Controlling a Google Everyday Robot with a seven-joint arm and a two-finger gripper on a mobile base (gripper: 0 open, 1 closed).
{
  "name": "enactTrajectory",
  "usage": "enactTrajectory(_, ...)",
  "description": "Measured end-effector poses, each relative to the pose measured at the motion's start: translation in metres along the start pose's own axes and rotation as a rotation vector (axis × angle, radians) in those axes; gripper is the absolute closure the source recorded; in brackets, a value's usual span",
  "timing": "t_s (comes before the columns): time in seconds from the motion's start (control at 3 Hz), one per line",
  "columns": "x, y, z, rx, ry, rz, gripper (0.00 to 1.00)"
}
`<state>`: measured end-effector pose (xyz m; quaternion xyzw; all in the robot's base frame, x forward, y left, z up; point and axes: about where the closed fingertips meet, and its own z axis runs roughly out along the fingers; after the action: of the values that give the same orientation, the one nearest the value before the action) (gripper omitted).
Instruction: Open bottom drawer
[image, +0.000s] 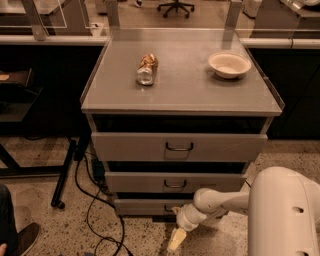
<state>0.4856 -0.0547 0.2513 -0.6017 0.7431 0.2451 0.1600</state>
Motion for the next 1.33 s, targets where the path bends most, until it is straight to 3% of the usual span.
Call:
enactTrajectory(1.0, 0.016, -0.026, 0.039, -0.004, 0.032, 0.013, 0.00)
enactTrajectory(1.33, 0.026, -0.045, 0.047, 0.004, 0.049, 0.031, 0.00)
